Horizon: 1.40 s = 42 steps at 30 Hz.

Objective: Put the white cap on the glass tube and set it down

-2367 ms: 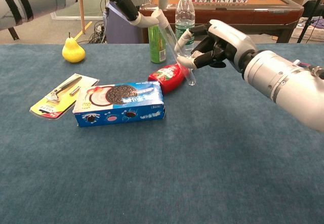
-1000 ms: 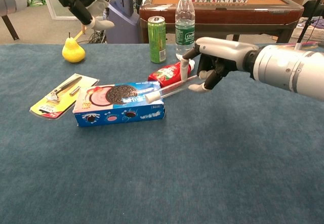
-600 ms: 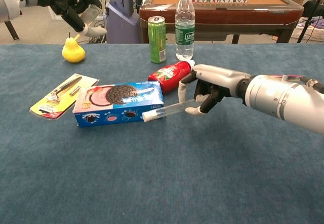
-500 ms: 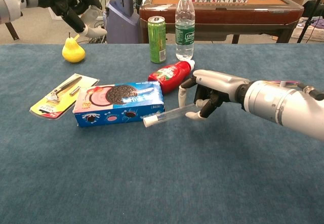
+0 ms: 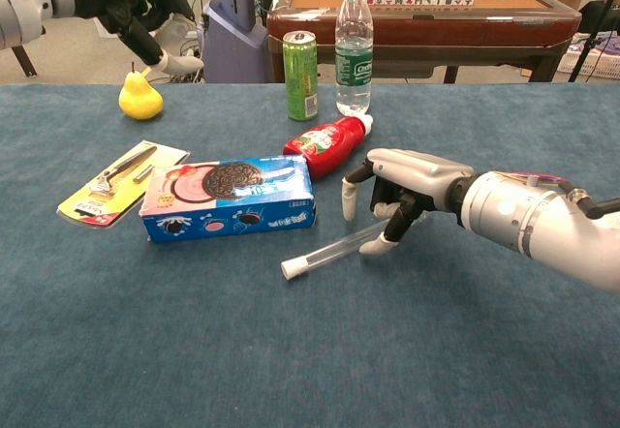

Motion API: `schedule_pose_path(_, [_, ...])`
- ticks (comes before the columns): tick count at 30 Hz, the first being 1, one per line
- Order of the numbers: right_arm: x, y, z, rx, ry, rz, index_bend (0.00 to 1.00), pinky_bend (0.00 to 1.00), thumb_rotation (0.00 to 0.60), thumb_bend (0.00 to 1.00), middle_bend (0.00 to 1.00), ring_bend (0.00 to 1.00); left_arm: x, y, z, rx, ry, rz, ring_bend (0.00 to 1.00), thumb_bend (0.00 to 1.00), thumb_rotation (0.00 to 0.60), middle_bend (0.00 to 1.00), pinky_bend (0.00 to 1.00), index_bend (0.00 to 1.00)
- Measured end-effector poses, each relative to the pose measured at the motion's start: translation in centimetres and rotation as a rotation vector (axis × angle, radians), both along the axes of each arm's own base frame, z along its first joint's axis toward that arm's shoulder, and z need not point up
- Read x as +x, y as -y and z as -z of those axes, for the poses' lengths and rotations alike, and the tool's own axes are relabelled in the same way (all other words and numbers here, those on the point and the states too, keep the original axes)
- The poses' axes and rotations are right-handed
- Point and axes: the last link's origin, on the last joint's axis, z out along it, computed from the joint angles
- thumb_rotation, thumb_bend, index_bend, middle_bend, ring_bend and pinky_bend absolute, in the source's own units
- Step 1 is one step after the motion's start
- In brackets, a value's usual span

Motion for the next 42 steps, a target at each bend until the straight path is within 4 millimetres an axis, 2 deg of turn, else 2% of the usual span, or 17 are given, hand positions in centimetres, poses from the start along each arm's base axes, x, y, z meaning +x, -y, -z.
schedule_pose_path(5, [0.1,0.1,-0.7,-0.020,0.011,-0.001,0.48,1.00,0.600,0.06,1.00,1.00,-0.1,0.0,0.0,0.003,0.001,-0.003,0.81,0.27,0.600,0.78,1.00,0.04])
schedule_pose_path(9, [0.3,0.5,-2.5,-0.068,0.035,-0.006,0.48,1.00,0.600,0.07,1.00,1.00,-0.7,-0.1,-0.4,0.012,0.005,-0.021,0.80,0.27,0.600,0.78,1.00,0.04])
schedule_pose_path(11, [0.1,0.7,-4.0,-0.112,0.034,-0.017,0.48,1.00,0.600,0.08,1.00,1.00,-1.4,-0.3,-0.7,0.021,0.006,-0.040,0.79,0.27,0.600,0.76,1.00,0.04])
schedule_pose_path(13, [-0.3,0.9,-5.8,-0.161,0.021,-0.028,0.49,1.00,0.600,0.14,1.00,1.00,-2.4,-0.4,-1.1,0.035,0.004,-0.065,0.76,0.27,0.600,0.74,1.00,0.06])
schedule_pose_path(17, [-1.4,0.7,-9.7,-0.253,-0.020,-0.035,0.57,1.00,0.600,0.28,0.95,0.99,-4.8,-0.4,-2.0,0.063,0.001,-0.122,0.70,0.27,0.600,0.71,1.00,0.10])
schedule_pose_path(21, [-3.3,0.0,-14.1,-0.332,-0.076,-0.016,0.65,1.00,0.600,0.35,0.92,0.95,-7.7,0.1,-3.0,0.088,-0.012,-0.188,0.65,0.27,0.600,0.68,1.00,0.15])
schedule_pose_path(23, [-4.8,-0.6,-16.5,-0.377,-0.109,0.006,0.67,1.00,0.600,0.37,0.91,0.94,-9.5,0.5,-3.6,0.106,-0.025,-0.224,0.63,0.27,0.600,0.67,0.99,0.17])
schedule_pose_path(25, [-6.3,-1.6,-18.8,-0.420,-0.140,0.032,0.68,1.00,0.600,0.38,0.89,0.92,-11.2,1.0,-4.3,0.128,-0.041,-0.257,0.61,0.27,0.600,0.64,0.94,0.20])
schedule_pose_path(29, [-8.6,-4.0,-21.9,-0.484,-0.191,0.069,0.68,1.00,0.600,0.38,0.86,0.87,-14.0,2.3,-5.5,0.175,-0.067,-0.296,0.57,0.27,0.600,0.59,0.85,0.22])
schedule_pose_path(34, [-10.9,-7.2,-23.7,-0.549,-0.223,0.118,0.68,1.00,0.600,0.38,0.83,0.82,-16.8,4.8,-6.5,0.236,-0.077,-0.334,0.50,0.27,0.600,0.54,0.75,0.22])
schedule_pose_path(42, [-13.9,-11.8,-24.7,-0.599,-0.260,0.236,0.68,1.00,0.600,0.38,0.80,0.79,-19.9,9.4,-7.2,0.301,-0.072,-0.409,0.44,0.27,0.600,0.48,0.62,0.22])
